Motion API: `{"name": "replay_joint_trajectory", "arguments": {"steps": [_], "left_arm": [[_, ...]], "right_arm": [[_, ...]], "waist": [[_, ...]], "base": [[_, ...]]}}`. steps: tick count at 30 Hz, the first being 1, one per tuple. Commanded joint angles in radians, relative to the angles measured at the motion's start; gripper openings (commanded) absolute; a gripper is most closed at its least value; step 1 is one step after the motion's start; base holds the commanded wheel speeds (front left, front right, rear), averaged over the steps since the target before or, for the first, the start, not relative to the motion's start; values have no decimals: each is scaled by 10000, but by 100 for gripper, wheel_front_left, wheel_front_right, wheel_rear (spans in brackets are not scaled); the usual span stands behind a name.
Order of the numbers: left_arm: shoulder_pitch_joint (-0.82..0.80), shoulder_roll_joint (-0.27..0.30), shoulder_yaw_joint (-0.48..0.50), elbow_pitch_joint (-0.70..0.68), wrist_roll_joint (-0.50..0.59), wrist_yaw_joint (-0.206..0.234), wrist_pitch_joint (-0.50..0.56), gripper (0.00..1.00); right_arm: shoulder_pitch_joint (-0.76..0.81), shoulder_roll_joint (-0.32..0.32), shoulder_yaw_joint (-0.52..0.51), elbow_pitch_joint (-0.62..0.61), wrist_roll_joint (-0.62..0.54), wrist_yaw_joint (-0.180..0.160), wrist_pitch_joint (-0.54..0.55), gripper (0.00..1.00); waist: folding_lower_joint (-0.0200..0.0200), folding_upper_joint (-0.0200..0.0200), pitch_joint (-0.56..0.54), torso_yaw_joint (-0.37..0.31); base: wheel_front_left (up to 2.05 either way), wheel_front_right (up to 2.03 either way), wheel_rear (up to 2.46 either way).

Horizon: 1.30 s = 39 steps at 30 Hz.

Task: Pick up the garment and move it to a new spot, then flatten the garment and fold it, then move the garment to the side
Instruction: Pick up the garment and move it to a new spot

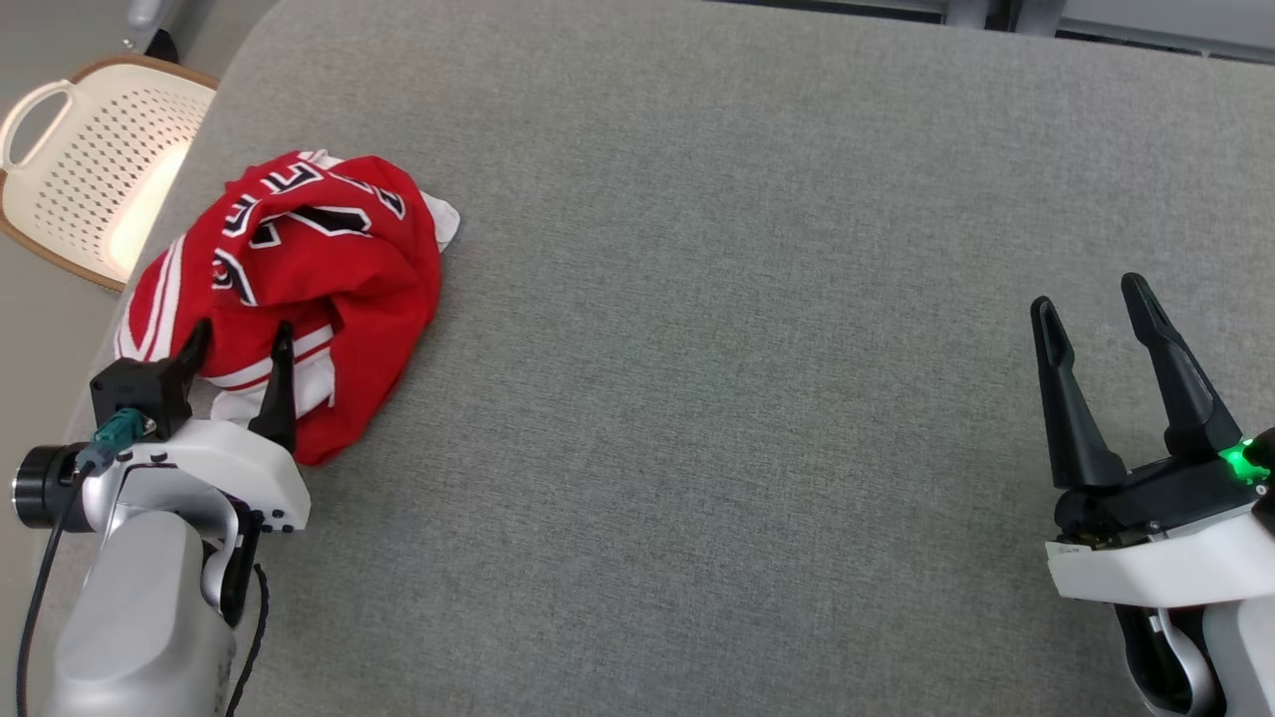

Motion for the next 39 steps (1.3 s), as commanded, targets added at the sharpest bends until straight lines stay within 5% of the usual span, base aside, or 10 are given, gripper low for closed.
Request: {"name": "replay_joint_trajectory", "arguments": {"steps": [1,6,7,8,14,22,27,33,39], "left_arm": [[-238,147,-14,197,-23,-30,-18,100],[-945,380,-70,1461,222,450,47,100],[-1055,400,-95,1675,245,496,34,27],[-1164,429,-116,1843,265,515,-2,0],[-1582,727,-446,1503,725,683,-491,0],[-724,1194,-1217,-3039,1739,571,-539,0],[-772,1144,-1833,-4221,1961,223,-465,0],[-1415,492,-2910,-5524,1916,-148,725,0],[-2398,-736,-3714,-6393,1505,-237,1764,0]], "right_arm": [[-28,-89,-35,-53,6,0,34,100],[29,-224,-81,-192,99,0,82,100],[24,-240,-70,-199,98,0,82,100],[8,-247,-61,-185,89,0,87,100],[-92,-99,128,115,117,0,-42,100],[-352,435,799,904,224,0,-385,100],[-484,870,669,1267,258,0,-476,100],[-677,1497,327,1403,94,0,-496,100],[-852,2010,-617,1158,-146,0,-493,100]], "waist": [[0,0,299,-234],[0,0,495,-305],[0,0,499,-317],[0,0,490,-325],[0,0,76,-373],[0,0,-1087,-1077],[0,0,-1564,-1618],[0,0,-2050,-2709],[0,0,-2068,-3811]], "base": [[0,0,0],[0,0,0],[0,0,0],[0,0,0],[0,0,0],[0,0,0],[0,0,0],[0,0,0],[0,0,0]]}}
